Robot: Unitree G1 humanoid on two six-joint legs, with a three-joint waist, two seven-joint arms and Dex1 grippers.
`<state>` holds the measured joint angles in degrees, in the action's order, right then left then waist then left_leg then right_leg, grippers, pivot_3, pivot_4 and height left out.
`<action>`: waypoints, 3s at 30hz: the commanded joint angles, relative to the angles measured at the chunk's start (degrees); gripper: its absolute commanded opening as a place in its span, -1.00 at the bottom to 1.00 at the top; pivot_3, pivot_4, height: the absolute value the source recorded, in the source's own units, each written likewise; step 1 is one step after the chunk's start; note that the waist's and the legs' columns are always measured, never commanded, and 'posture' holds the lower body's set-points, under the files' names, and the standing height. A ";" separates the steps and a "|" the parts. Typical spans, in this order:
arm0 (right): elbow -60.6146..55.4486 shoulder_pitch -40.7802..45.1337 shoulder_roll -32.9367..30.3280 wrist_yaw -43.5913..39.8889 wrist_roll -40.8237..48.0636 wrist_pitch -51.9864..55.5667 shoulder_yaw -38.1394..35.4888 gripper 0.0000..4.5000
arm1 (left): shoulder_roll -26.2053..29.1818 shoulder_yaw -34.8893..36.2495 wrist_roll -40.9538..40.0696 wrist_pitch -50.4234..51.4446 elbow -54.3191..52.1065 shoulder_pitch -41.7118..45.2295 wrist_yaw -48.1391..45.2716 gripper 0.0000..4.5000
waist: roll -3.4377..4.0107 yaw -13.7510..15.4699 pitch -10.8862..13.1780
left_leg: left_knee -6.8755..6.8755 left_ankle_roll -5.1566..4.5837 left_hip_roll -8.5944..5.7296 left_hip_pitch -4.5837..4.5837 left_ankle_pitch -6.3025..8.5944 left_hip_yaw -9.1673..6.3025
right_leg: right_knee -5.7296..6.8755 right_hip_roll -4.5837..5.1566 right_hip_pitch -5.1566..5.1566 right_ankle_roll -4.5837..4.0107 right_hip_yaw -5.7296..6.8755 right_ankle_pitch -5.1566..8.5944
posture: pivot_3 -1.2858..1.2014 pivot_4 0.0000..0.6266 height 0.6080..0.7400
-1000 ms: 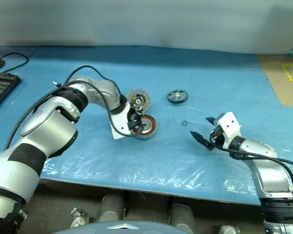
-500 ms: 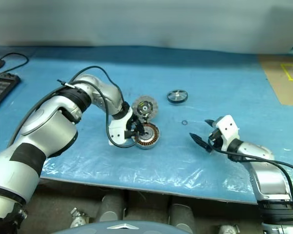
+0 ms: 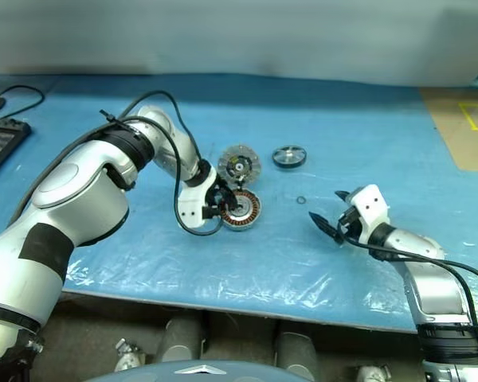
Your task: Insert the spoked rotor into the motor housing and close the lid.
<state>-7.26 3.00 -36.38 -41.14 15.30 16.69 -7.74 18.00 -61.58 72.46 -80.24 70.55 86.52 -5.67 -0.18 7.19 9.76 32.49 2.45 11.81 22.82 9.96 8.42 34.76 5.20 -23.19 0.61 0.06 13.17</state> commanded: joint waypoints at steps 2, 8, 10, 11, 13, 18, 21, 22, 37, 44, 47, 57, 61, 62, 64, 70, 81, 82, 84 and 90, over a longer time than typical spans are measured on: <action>-0.16 1.11 0.60 -0.86 0.87 -0.83 0.03 1.00 | 0.59 1.02 -2.17 -1.80 1.29 1.79 1.72 0.94 | 0.00 -0.03 0.00 | 0.03 0.00 0.00 0.00 0.00 0.00 | 0.01 0.01 0.00 0.00 0.00 0.00 | 0.03 -0.52 1.00; 1.84 4.11 2.00 -2.45 1.71 -0.10 1.37 1.00 | 2.25 4.66 -8.84 -7.73 4.07 2.71 -1.16 0.94 | 0.00 -0.13 0.00 | 0.09 0.00 0.01 -0.01 0.00 0.00 | 0.05 -0.01 -0.01 0.01 -0.02 -0.01 | 0.03 -0.52 1.00; 3.48 5.10 2.34 -3.13 1.26 -0.74 2.43 1.00 | 3.00 5.55 -12.20 -10.68 5.82 3.01 -3.31 0.94 | 0.00 -0.07 0.00 | 0.11 0.00 0.01 0.00 0.00 0.00 | 0.07 -0.01 -0.01 0.01 -0.02 -0.01 | 0.03 -0.52 1.00; 4.27 5.59 2.50 -3.39 1.10 -1.07 2.84 1.00 | 3.52 5.72 -14.06 -11.60 6.22 3.05 -4.40 0.94 | 0.00 -0.06 0.00 | 0.11 0.00 0.01 0.01 0.00 0.00 | 0.07 -0.01 -0.01 0.00 -0.03 -0.01 | 0.03 -0.52 1.00; 5.78 6.65 2.82 -3.70 0.74 -1.59 3.69 1.00 | 4.59 5.45 -19.22 -12.26 7.26 2.80 -7.70 0.94 | 0.00 -0.01 0.00 | 0.11 0.00 0.00 0.02 0.00 0.00 | 0.06 0.00 -0.01 0.00 -0.05 -0.01 | 0.03 -0.52 1.00; 10.58 9.98 3.89 -4.00 -0.85 -3.30 5.62 1.00 | 2.66 25.52 -26.73 -12.26 26.05 3.27 -33.39 0.94 | 0.00 -0.02 0.00 | 0.15 0.00 0.00 0.05 0.00 0.02 | 0.11 0.00 -0.06 -0.01 -0.08 -0.02 | 0.03 -0.52 1.00; 13.80 11.90 4.51 -3.67 -1.71 -4.22 6.08 1.00 | 3.10 58.58 -27.95 -0.87 48.15 9.08 -70.06 0.94 | -0.07 -0.09 0.04 | 0.21 -0.01 0.02 0.05 -0.01 0.04 | 0.09 -0.02 -0.05 -0.03 -0.08 -0.03 | 0.03 -0.52 1.00; 14.77 12.44 4.73 -3.63 -2.09 -4.53 6.35 1.00 | 4.53 67.41 -29.31 7.55 49.38 8.67 -79.67 0.94 | -0.07 0.01 0.05 | 0.19 -0.01 0.00 0.01 -0.01 0.09 | 0.06 -0.01 -0.06 -0.04 -0.08 -0.04 | 0.03 -0.52 1.00; 22.08 15.37 5.96 -3.31 -5.07 -5.45 7.84 1.00 | 15.79 100.76 -19.16 28.43 49.45 -11.58 -86.83 0.94 | 0.11 -0.05 0.21 | -0.27 -0.22 0.21 0.37 -0.10 0.26 | 0.13 0.13 -0.71 -0.40 0.43 0.18 | 0.03 -0.52 1.00; 21.25 13.87 5.56 -3.92 -5.70 -3.77 8.53 0.10 | 13.89 101.23 -30.23 28.14 49.45 -19.31 -83.99 0.96 | 0.11 0.16 0.21 | -0.04 -0.29 0.27 0.36 -0.05 0.23 | 0.41 0.17 -0.69 -0.65 0.45 0.31 | 0.03 -0.52 1.00; 20.92 13.37 5.60 -4.20 -5.58 -3.24 8.61 -0.34 | 12.65 101.01 -33.02 28.26 49.45 -20.34 -83.08 0.96 | 0.11 0.24 0.21 | 0.04 -0.28 0.29 0.35 -0.03 0.23 | 0.52 0.19 -0.66 -0.67 0.40 0.33 | 0.03 -0.52 1.00; 20.09 12.87 5.63 -3.82 -4.71 -1.81 7.61 -0.41 | 10.70 98.93 -36.88 21.64 49.45 -23.57 -79.67 0.96 | 0.10 0.17 0.21 | 0.09 -0.29 0.30 0.29 -0.04 0.23 | 0.56 0.18 -0.58 -0.68 0.17 0.33 | 0.03 -0.52 1.00; 18.14 12.69 4.94 -3.90 -4.38 -1.30 6.96 -0.74 | 10.20 98.89 -38.11 20.50 49.45 -24.70 -79.95 0.96 | 0.10 0.18 0.21 | 0.09 -0.28 0.30 0.29 -0.04 0.23 | 0.56 0.18 -0.58 -0.67 0.13 0.33 | 0.03 -0.52 1.00; 16.96 12.60 4.55 -4.02 -4.30 -1.09 6.81 -0.74 | 9.95 99.06 -38.58 20.89 49.45 -24.75 -80.16 0.96 | 0.10 0.24 0.21 | 0.09 -0.28 0.30 0.29 -0.04 0.23 | 0.56 0.18 -0.59 -0.67 0.14 0.33 | 0.03 -0.52 1.00; 13.86 12.40 3.70 -4.90 -3.40 -0.15 6.48 -0.74 | 9.45 98.98 -39.28 20.24 49.45 -24.95 -79.66 0.96 | 0.11 0.33 0.21 | 0.10 -0.27 0.29 0.31 -0.05 0.22 | 0.56 0.18 -0.59 -0.67 0.14 0.33 | 0.03 -0.52 1.00; 3.87 13.47 2.51 -7.43 -0.57 4.14 6.97 -0.74 | 8.35 98.55 -40.81 21.10 49.45 -25.36 -80.47 0.96 | 0.11 0.13 0.21 | 0.09 -0.27 0.28 0.31 -0.05 0.23 | 0.58 0.17 -0.65 -0.65 0.11 0.32 | 0.03 -0.52 1.00; 0.94 19.94 9.18 -8.73 -1.74 6.45 17.67 -0.74 | 9.88 99.35 -43.18 21.31 49.45 -25.57 -86.06 0.96 | 0.11 0.02 0.21 | 0.06 -0.18 0.29 0.34 -0.01 0.23 | 0.61 0.16 -0.72 -0.57 0.08 0.28 | 0.03 -0.52 1.00; 1.60 20.57 9.76 -8.80 -2.02 6.14 18.43 -0.74 | 10.31 99.58 -43.25 21.49 49.45 -25.49 -86.49 0.96 | 0.11 -0.01 0.21 | 0.07 -0.17 0.29 0.34 -0.01 0.24 | 0.62 0.16 -0.73 -0.58 0.08 0.28 | 0.03 -0.52 1.00; 2.61 21.35 10.55 -9.16 -2.40 5.58 19.43 -0.74 | 11.03 100.10 -43.13 21.77 49.45 -25.21 -86.80 0.96 | 0.11 -0.02 0.21 | 0.06 -0.13 0.28 0.34 -0.03 0.25 | 0.66 0.16 -0.76 -0.59 0.05 0.29 | 0.03 -0.52 1.00; 4.51 22.21 11.30 -10.31 -2.98 4.48 20.62 -0.74 | 12.79 101.45 -42.29 22.14 49.45 -24.60 -86.83 0.96 | 0.11 0.02 0.21 | 0.06 -0.11 0.28 0.36 -0.03 0.25 | 0.66 0.16 -0.78 -0.49 0.05 0.22 | 0.03 -0.52 1.00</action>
<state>-2.14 24.11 -25.18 -50.91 12.21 22.44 12.72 30.21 38.73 30.06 -58.09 118.91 60.72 -92.15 -0.08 7.20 9.98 32.55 2.34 12.09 23.19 9.93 8.67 35.43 5.36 -23.96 0.13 0.10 13.39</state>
